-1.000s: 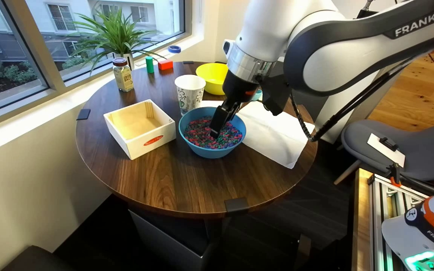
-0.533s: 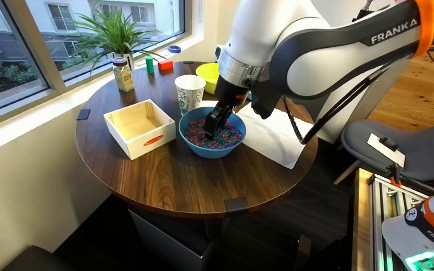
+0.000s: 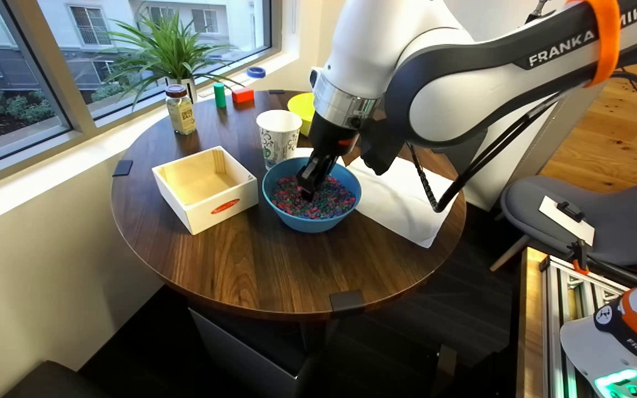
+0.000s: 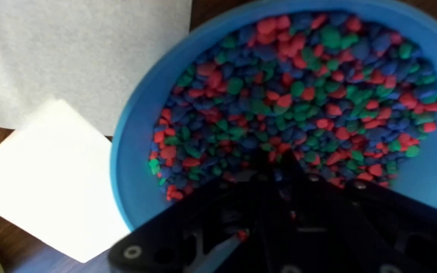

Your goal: Put some of the contents of the blue bowl onto the napkin on the right and then fold the napkin

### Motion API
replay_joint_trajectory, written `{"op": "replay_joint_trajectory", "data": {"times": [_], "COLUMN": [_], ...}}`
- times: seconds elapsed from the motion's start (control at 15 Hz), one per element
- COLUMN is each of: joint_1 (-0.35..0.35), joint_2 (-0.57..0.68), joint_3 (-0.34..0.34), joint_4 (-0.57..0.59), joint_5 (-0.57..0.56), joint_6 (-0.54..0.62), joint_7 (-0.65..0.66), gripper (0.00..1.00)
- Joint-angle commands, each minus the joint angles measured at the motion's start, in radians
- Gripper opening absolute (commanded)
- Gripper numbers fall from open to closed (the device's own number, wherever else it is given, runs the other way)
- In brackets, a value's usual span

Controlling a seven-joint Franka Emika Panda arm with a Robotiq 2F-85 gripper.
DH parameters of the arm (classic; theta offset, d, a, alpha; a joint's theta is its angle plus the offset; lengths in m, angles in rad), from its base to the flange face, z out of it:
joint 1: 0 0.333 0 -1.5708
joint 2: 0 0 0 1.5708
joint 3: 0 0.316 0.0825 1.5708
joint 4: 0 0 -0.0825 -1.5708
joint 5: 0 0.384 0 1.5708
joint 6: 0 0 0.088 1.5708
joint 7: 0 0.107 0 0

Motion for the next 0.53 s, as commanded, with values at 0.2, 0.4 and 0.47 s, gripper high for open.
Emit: {"op": "replay_joint_trajectory", "data": {"times": [0.2,0.4,0.47], "joint_1": [0.031,0.037,0.039], "joint_2": [-0.019,-0.064,-0.082], "joint_3": [-0.018,-0.016,-0.016], "joint_4": [0.015,-0.003,-0.014], "joint_5": [-0.046,-0.066,-0.079], "joint_6": [-0.004,-0.005,-0.005], "joint_7": [0.053,0.075,0.085], "gripper": [0.03,0.03,0.03]}}
